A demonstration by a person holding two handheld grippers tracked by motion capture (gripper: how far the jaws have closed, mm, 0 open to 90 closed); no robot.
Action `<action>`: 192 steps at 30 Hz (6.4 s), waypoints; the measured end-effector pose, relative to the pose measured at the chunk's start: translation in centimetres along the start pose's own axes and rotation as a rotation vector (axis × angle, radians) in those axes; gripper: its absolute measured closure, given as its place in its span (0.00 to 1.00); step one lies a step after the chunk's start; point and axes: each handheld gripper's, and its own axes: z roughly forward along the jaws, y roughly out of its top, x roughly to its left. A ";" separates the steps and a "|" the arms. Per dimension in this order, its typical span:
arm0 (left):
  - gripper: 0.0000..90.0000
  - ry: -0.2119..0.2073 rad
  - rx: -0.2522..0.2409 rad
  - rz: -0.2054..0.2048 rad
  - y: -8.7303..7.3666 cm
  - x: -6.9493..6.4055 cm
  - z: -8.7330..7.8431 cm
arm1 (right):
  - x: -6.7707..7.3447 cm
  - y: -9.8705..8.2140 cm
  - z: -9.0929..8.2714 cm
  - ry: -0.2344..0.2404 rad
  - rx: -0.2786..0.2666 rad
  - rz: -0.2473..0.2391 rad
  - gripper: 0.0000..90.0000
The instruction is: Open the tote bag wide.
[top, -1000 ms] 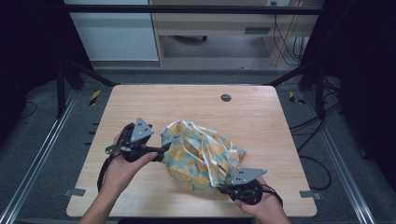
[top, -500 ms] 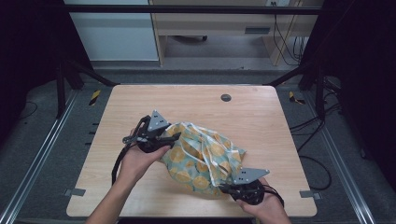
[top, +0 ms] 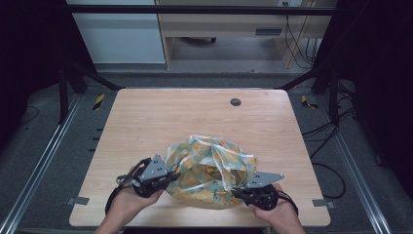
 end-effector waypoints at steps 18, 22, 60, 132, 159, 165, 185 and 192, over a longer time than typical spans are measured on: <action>0.98 0.056 0.056 -0.010 -6.2 -0.2 1.0 | -0.1 1.8 -2.5 -0.058 -0.042 -0.014 0.63; 0.98 0.070 0.037 -0.014 -6.5 0.0 0.6 | -0.1 3.1 -3.4 -0.071 -0.059 -0.028 0.57; 0.96 0.045 -0.036 -0.015 -6.4 0.2 -0.4 | -4.5 8.7 -0.8 -0.175 0.090 -0.103 0.98; 1.00 -0.024 0.130 0.015 -1.9 -3.7 5.7 | -14.5 7.9 4.4 -0.316 0.046 0.238 1.00; 1.00 0.089 0.157 -0.063 -3.6 -0.8 5.8 | -15.4 5.1 5.0 -0.331 0.215 0.304 1.00; 1.00 0.089 0.184 -0.084 -4.0 -0.3 5.9 | -15.2 5.4 5.3 -0.333 0.215 0.303 1.00; 1.00 0.062 0.149 -0.164 -5.5 0.6 5.6 | -15.1 5.5 5.0 -0.322 0.163 0.270 1.00; 1.00 0.058 0.148 -0.174 -5.8 0.7 5.2 | -15.4 5.2 5.4 -0.341 0.195 0.260 1.00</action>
